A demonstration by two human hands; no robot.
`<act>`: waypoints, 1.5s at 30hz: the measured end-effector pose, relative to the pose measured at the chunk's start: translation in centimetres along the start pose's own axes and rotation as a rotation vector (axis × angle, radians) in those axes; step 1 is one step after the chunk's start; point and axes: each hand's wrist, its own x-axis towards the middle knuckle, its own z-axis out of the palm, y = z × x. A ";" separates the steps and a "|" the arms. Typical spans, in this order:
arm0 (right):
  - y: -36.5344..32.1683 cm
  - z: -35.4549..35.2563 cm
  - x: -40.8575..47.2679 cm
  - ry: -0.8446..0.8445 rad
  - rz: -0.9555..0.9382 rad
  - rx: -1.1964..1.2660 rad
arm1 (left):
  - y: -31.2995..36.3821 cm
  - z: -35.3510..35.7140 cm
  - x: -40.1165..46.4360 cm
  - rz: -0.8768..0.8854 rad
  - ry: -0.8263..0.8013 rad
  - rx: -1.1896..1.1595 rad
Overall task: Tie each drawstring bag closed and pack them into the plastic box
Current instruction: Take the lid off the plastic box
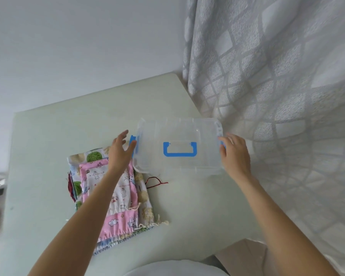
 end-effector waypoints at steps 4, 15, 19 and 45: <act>-3.4 1.4 -1.9 -0.118 -0.413 0.068 | -0.5 -0.9 -1.7 0.097 -0.059 0.075; -6.3 0.8 -2.3 -0.217 -0.449 0.157 | 0.1 -1.3 -4.5 -0.053 -0.246 -0.060; -7.0 -1.0 -0.8 -0.131 -0.471 0.145 | 0.2 -1.1 -4.0 -0.093 -0.171 -0.125; -10.0 9.4 17.3 -0.449 -0.339 0.120 | 0.0 -0.2 0.5 -0.009 -0.114 0.072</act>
